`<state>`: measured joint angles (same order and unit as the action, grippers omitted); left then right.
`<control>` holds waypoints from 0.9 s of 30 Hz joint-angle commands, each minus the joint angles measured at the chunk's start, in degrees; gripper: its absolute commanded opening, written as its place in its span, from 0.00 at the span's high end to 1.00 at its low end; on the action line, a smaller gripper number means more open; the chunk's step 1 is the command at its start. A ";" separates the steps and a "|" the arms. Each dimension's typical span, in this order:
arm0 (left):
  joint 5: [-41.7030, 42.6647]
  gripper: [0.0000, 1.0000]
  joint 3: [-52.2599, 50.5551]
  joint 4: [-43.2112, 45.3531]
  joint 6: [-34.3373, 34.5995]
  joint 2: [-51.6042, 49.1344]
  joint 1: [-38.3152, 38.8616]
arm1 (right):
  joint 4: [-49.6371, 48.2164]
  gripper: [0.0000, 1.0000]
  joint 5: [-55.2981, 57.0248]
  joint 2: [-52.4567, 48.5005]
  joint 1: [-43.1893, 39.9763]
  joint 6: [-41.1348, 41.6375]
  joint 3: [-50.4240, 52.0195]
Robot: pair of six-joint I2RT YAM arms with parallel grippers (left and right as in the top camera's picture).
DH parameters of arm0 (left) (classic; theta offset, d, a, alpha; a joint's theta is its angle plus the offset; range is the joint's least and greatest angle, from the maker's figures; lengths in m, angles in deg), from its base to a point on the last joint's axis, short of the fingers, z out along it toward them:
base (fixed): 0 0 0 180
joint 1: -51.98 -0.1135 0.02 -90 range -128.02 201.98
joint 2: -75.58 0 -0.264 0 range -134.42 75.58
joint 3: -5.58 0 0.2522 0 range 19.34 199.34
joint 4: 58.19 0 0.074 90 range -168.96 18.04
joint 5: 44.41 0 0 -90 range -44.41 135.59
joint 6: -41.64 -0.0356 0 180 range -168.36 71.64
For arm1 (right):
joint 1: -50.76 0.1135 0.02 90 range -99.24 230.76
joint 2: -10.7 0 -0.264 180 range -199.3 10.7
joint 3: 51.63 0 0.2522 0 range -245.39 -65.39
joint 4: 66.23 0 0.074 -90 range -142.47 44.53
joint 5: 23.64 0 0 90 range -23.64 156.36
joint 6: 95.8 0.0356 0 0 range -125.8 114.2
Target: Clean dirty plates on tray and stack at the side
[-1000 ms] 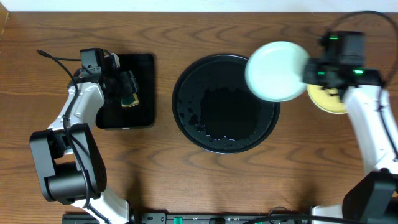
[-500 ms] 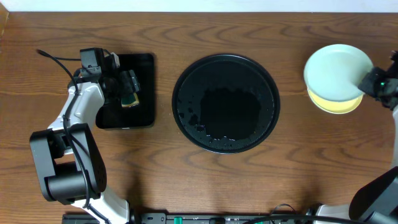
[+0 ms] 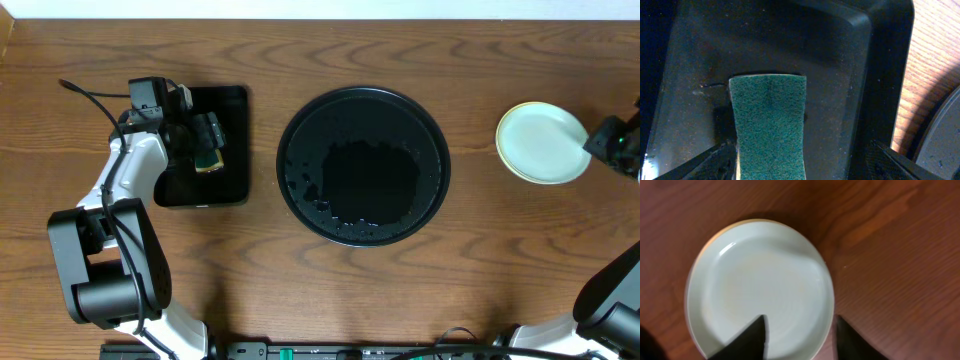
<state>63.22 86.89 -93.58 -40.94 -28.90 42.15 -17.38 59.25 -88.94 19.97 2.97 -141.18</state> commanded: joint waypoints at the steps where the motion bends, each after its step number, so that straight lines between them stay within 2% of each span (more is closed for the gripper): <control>1: -0.35 0.17 0.20 0.07 -0.55 0.44 -0.11 | 0.59 0.47 -4.31 -0.79 -0.31 0.39 -0.33; 7: -0.35 0.17 0.20 0.04 -0.55 0.44 -0.11 | 3.21 0.34 -15.58 -0.81 1.95 -4.46 -0.33; 10: -0.35 0.17 0.20 0.07 -0.52 0.44 -0.11 | 4.48 0.36 -15.96 -0.81 3.89 -5.92 -0.33; 13: -0.35 0.17 0.20 0.04 -0.55 0.44 -0.11 | 5.46 0.36 -18.58 -0.79 7.37 -14.08 -0.33; 16: -0.35 0.17 0.20 0.07 -0.55 0.44 -0.11 | 6.19 0.33 -18.78 -0.81 11.89 -19.65 -0.33; 17: -0.35 0.17 0.20 0.04 -0.55 0.44 -0.11 | 6.05 0.07 -17.94 -0.81 13.31 -19.80 -0.33; 18: -0.35 0.17 0.20 0.04 -0.55 0.44 -0.11 | 5.81 0.01 -17.11 -0.79 14.69 -19.78 -0.33; 27: -0.35 0.17 0.20 0.07 -0.55 0.44 -0.11 | 6.08 0.01 -16.87 -0.81 22.01 -19.78 -0.33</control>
<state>63.24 86.89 -93.58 -40.94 -28.90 42.15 -11.37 42.70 -89.29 40.49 -15.32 -141.18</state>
